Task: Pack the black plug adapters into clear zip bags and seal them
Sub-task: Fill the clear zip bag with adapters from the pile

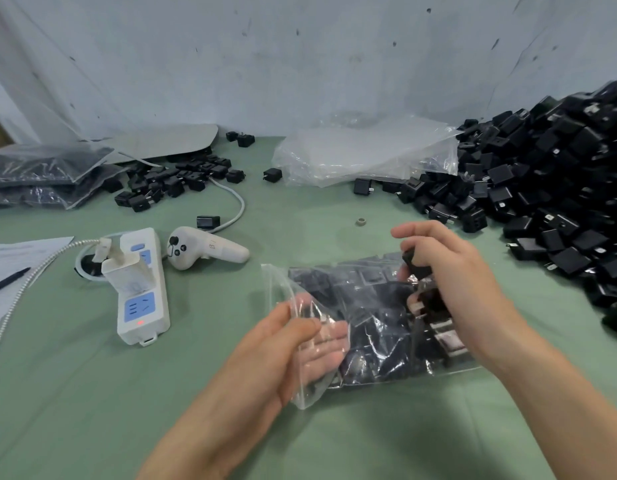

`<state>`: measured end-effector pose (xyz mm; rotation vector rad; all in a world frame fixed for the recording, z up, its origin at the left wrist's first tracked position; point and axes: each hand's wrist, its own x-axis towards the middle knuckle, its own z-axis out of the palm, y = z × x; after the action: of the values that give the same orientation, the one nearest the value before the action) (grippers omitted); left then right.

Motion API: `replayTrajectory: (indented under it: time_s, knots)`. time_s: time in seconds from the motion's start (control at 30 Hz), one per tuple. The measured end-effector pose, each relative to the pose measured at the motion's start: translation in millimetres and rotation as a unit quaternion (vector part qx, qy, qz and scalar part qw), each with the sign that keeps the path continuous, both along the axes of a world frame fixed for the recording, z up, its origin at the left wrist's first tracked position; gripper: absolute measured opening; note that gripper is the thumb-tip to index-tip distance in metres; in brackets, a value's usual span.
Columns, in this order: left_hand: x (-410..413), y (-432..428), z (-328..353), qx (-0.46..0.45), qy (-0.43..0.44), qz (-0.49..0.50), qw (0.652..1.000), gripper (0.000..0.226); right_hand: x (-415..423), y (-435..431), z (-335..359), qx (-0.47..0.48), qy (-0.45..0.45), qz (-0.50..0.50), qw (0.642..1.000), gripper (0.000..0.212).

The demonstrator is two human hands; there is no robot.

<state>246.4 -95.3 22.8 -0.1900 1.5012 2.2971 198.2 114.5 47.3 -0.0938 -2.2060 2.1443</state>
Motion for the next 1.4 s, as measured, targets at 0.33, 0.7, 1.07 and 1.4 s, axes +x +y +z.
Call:
replayTrajectory:
  time_s: [0.33,0.7,1.07,1.4]
  knots:
    - [-1.3,-15.0,19.8,-0.201,0.192,0.247,0.928,0.016,7.6,-12.0,4.8,-0.023,0.039,0.161,0.986,0.042]
    - [5.1,8.8,22.1,-0.072,0.168,0.071,0.981,0.047,28.3,-45.2,6.0,0.322,0.287,0.174,0.885,0.064]
    - [-0.9,-53.2,-2.9,-0.253,0.044,0.225,0.94,0.031,-0.7,2.3,18.0,-0.505,-0.122,-0.089,0.85,0.014]
    - [4.9,-40.9,-12.8,-0.266,-0.016,0.102,0.958,0.04,-0.3,3.7,24.2,-0.519,-0.121,-0.061,0.844,0.024]
